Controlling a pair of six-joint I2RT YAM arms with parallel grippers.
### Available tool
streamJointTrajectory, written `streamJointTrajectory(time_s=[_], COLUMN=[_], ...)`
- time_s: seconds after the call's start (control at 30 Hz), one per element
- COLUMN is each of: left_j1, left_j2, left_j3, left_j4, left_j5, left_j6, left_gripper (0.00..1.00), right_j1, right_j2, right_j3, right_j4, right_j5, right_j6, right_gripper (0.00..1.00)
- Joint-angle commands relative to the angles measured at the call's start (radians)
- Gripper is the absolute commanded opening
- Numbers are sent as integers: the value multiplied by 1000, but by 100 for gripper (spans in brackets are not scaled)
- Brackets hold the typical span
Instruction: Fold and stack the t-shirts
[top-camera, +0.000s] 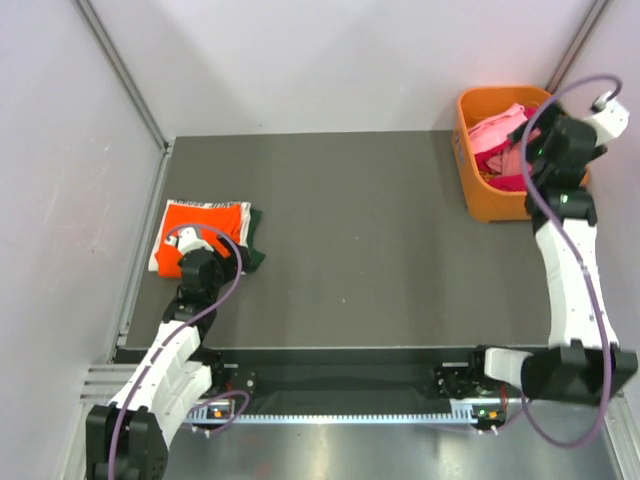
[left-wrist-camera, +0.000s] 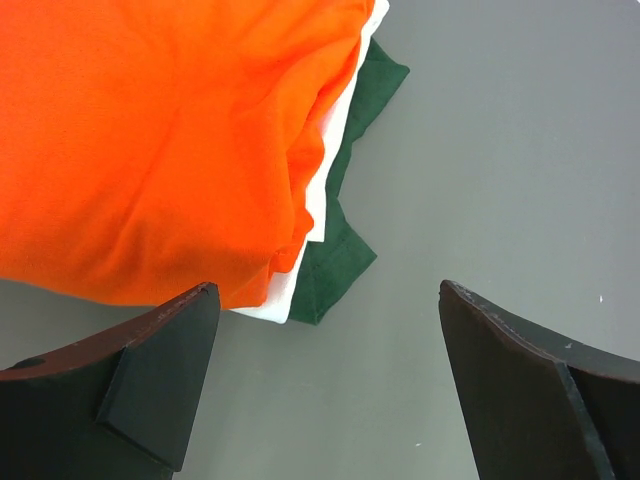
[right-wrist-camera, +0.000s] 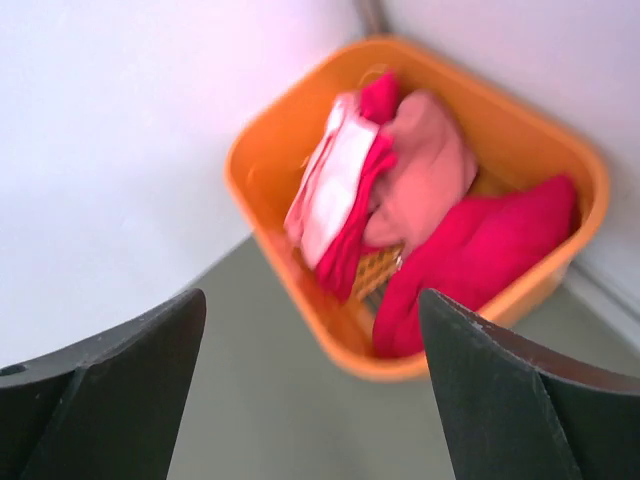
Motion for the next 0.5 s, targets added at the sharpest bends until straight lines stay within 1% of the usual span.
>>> streamJointTrajectory(time_s=[0.0, 0.07, 0.1, 0.13, 0.2, 0.23, 0.3, 0.4, 0.47], left_j1=[-2, -2, -1, -2, -2, -2, -2, -2, -2], left_j2=[-3, 0, 2, 3, 9, 11, 17, 25, 31], left_j3=[-1, -2, -2, -2, -4, -4, -4, -4, -5], left_j4=[46, 51, 54, 57, 63, 65, 69, 79, 86], left_j5=[-2, 3, 4, 7, 11, 12, 15, 18, 23], left_j6=[-6, -8, -8, -8, -8, -8, -6, -6, -5], left_gripper=[95, 95, 95, 95, 94, 94, 94, 93, 93], right_j1=[-73, -101, -111, -116, -127, -130, -142, -168, -180], right_j2=[214, 300, 380, 422, 533, 570, 673, 796, 844], right_j3=[165, 232, 297, 329, 428, 461, 551, 660, 716], right_j4=[-106, -109, -110, -106, -107, -106, -101, -98, -83], right_j5=[-12, -25, -23, -20, -16, -5, 1, -9, -14], right_j6=[57, 95, 103, 114, 115, 114, 114, 123, 130], right_gripper=[87, 85, 84, 83, 78, 73, 69, 61, 55])
